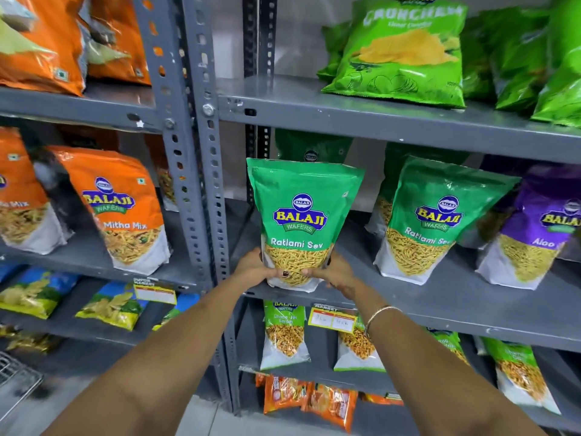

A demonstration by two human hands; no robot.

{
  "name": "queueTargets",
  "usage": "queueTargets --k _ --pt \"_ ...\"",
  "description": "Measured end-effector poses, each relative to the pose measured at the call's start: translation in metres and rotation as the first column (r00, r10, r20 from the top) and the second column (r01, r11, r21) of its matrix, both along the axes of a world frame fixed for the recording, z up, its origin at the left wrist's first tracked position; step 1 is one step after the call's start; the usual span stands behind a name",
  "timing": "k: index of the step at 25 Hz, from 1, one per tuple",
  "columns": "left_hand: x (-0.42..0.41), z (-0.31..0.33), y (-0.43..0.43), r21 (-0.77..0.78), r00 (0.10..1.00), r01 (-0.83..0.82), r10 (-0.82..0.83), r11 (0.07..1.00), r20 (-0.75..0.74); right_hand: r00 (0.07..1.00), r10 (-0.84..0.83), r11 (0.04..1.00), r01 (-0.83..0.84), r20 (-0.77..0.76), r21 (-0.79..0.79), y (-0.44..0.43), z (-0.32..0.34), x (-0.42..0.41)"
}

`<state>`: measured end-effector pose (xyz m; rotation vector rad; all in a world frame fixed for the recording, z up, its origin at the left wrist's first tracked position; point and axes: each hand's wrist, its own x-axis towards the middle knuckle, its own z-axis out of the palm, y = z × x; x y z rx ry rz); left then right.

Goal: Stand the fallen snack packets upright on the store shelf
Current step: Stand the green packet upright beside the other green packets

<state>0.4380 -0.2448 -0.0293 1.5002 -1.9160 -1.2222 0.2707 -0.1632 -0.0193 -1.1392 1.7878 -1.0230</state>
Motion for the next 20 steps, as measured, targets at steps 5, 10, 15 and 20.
queueTargets --k 5,10,15,20 --pt "0.005 -0.005 0.000 0.027 1.000 0.013 -0.013 1.000 -0.007 1.000 0.008 1.000 -0.008 0.024 0.011 0.005 0.005 0.003" --pt "0.006 -0.008 -0.001 0.048 0.998 0.037 -0.035 0.998 -0.046 0.998 0.001 1.000 -0.001 0.056 0.007 0.004 0.003 0.004" --pt "0.007 -0.005 -0.010 0.166 0.906 0.166 -0.217 0.972 0.364 0.993 0.066 0.997 -0.069 0.101 0.031 0.003 0.002 -0.004" --pt "-0.035 0.025 0.018 0.608 0.519 0.313 -0.667 0.730 0.534 0.971 -0.013 0.928 0.100 -0.239 0.358 0.027 0.005 -0.063"
